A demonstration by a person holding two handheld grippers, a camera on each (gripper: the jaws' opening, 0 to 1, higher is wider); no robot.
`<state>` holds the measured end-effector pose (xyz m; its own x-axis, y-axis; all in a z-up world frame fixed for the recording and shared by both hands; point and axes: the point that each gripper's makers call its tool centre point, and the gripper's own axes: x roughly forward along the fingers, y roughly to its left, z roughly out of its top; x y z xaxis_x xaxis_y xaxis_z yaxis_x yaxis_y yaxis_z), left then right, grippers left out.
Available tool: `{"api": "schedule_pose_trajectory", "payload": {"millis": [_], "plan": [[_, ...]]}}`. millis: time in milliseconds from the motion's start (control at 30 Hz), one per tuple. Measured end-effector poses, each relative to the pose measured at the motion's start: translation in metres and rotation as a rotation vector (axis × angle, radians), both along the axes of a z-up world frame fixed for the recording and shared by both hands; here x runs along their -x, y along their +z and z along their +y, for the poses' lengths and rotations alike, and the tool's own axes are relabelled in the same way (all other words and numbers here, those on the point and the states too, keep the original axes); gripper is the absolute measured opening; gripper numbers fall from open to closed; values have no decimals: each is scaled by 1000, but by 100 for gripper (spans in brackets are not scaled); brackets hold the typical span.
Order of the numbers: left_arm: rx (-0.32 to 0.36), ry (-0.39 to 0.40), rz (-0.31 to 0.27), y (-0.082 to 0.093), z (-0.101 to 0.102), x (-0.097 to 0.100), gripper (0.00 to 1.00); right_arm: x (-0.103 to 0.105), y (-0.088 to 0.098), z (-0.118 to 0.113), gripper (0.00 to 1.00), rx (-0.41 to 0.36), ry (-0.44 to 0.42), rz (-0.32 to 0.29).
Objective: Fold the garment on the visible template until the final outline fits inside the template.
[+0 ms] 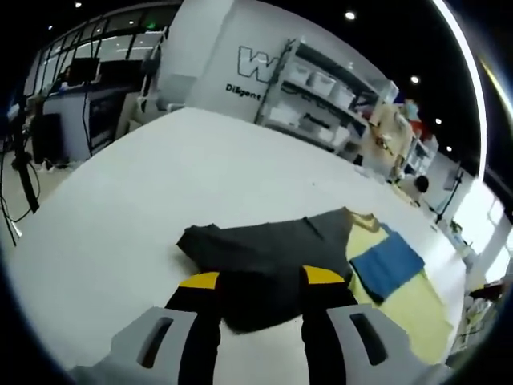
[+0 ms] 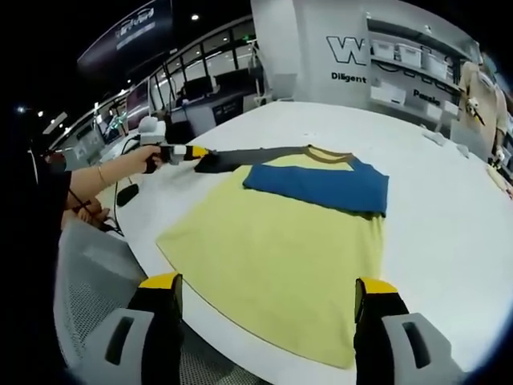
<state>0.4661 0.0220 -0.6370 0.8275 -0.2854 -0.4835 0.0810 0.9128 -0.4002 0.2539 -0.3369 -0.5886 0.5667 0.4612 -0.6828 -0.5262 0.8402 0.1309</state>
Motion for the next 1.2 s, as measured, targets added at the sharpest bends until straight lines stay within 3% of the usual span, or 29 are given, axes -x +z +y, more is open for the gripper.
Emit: {"api": "schedule_pose_trajectory", "payload": {"millis": [67, 200, 300, 467, 800, 1200], "plan": [[38, 40, 4, 1, 4, -3, 33, 0, -1, 1, 86, 7, 5, 2], [43, 62, 19, -2, 10, -5, 27, 0, 0, 2, 86, 5, 10, 0], [83, 90, 41, -5, 11, -6, 19, 0, 0, 0, 86, 10, 7, -1], [54, 83, 60, -10, 10, -5, 0, 2, -1, -3, 86, 24, 3, 2], [3, 36, 43, -3, 10, 0, 0, 2, 0, -4, 86, 11, -11, 0], [-158, -10, 68, -1, 44, 24, 0, 0, 10, -1, 88, -12, -6, -25]]}}
